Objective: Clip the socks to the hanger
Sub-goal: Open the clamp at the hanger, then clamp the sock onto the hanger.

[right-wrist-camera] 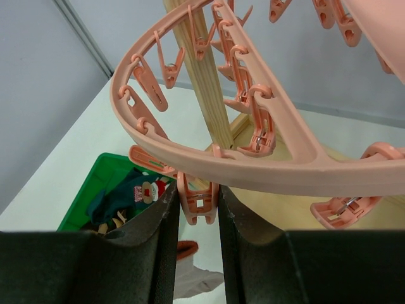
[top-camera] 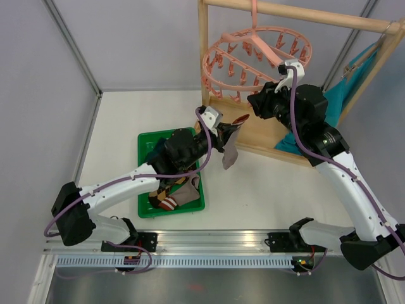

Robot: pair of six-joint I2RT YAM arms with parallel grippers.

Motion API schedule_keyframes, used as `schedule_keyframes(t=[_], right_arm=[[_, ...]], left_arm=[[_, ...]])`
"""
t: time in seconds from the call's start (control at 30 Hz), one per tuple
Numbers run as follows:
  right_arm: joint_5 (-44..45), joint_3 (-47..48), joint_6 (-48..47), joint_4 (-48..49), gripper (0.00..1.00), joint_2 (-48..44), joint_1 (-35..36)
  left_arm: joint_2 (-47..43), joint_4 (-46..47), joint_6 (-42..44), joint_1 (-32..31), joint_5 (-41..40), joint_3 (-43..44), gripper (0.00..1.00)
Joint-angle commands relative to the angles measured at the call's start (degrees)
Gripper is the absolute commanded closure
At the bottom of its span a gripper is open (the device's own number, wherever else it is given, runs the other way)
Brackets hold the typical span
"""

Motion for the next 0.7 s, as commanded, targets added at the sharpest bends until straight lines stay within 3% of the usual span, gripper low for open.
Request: schedule_keyframes(t=[0.0, 0.37, 0.67], right_arm=[[3.74, 3.19, 2.56, -1.31, 1.0, 0.85, 0.57], [8.31, 7.23, 6.16, -5.0, 1.0, 4.27, 1.36], [10.07, 8.46, 6.17, -5.97, 1.0, 4.63, 2.24]], left_arm=[[1.49, 13.76, 0.57, -0.63, -3.92, -1.23, 0.98], [5.97, 24.92, 4.45, -3.09, -11.83, -2.46, 0.98], [7.82, 25.64, 6.12, -3.88, -13.07, -1.67, 0.98]])
